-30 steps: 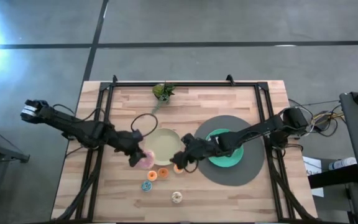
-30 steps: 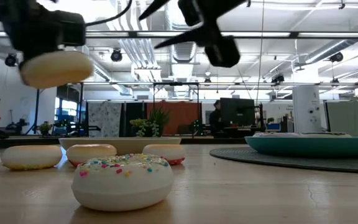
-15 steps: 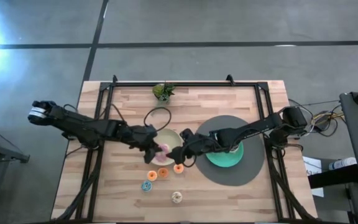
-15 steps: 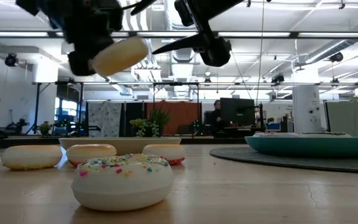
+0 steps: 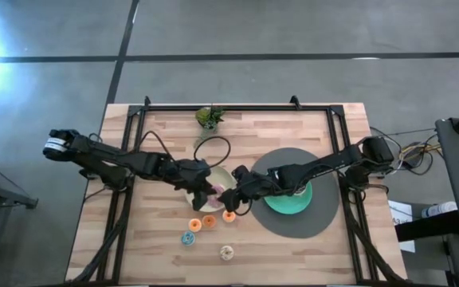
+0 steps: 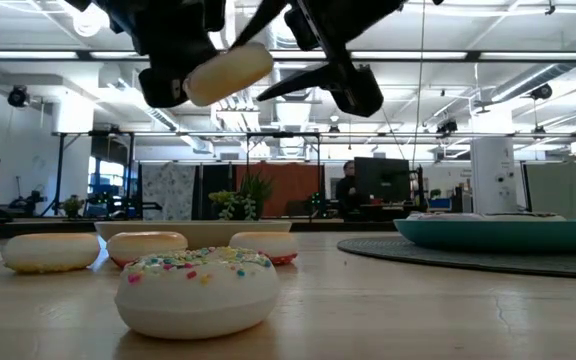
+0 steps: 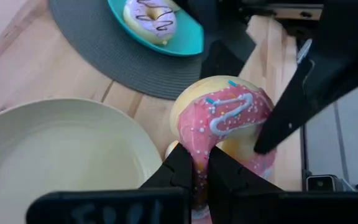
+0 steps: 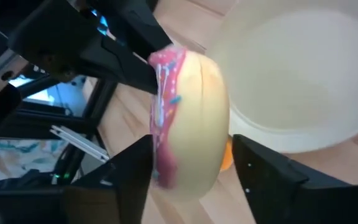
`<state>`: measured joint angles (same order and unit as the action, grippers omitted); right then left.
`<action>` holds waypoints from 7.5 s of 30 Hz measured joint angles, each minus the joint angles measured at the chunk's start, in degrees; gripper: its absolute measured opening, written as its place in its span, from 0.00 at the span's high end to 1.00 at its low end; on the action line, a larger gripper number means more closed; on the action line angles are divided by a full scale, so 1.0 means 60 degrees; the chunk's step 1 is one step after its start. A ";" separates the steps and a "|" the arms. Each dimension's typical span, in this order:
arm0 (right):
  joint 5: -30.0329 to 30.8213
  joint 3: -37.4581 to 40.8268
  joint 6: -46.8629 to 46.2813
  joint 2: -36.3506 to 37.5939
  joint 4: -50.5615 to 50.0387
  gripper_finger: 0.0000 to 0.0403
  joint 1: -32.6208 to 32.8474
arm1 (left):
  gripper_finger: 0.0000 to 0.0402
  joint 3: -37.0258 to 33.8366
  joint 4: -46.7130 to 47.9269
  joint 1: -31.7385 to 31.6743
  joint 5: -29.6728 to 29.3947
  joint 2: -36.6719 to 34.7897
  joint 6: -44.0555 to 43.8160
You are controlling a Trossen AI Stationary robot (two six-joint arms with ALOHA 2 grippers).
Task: Pick & Place donuts
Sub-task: Put the big pink donut on the green plate, then put the small blue donut on the white plate, then put the small yellow donut on the white plate
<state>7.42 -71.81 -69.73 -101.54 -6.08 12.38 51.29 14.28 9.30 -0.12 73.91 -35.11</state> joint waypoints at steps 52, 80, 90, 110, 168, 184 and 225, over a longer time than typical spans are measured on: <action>-0.0677 0.5271 -0.5883 0.5162 -0.4447 0.94 0.1392 | 0.48 -0.1821 0.2264 -0.0018 -0.1499 -0.2401 -0.0229; 0.1594 0.2985 -0.4741 0.5070 -0.9561 0.39 0.1784 | 0.48 -0.2026 0.2967 0.0254 -0.1332 -0.2401 -0.0482; 0.2040 -0.0027 0.1194 0.2588 -0.8609 0.38 0.1835 | 0.48 -0.4316 -0.0088 0.2787 -0.0005 -0.2315 -0.2664; 0.2208 -0.2776 0.3362 -0.0674 -0.9505 0.42 0.2437 | 0.48 -0.3027 -0.1368 0.5803 -0.2959 0.0788 -0.5939; 0.3790 -0.2692 0.1554 -0.0452 -0.9433 0.46 0.3206 | 0.72 -0.1049 0.3171 0.0607 -0.1553 0.0480 -0.0601; 0.3756 -0.2677 0.2589 -0.0452 -0.9445 0.46 0.3072 | 0.72 -0.0635 0.1712 0.5770 -0.5361 0.1063 -0.0395; 0.3154 -0.2652 0.3859 -0.0452 -0.7844 0.46 0.2900 | 1.00 -0.0013 0.1922 0.5355 -0.3061 0.1966 -0.2711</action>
<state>26.35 -87.72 -46.58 -104.25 -53.15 29.78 51.21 25.81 41.43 -18.48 85.70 -51.38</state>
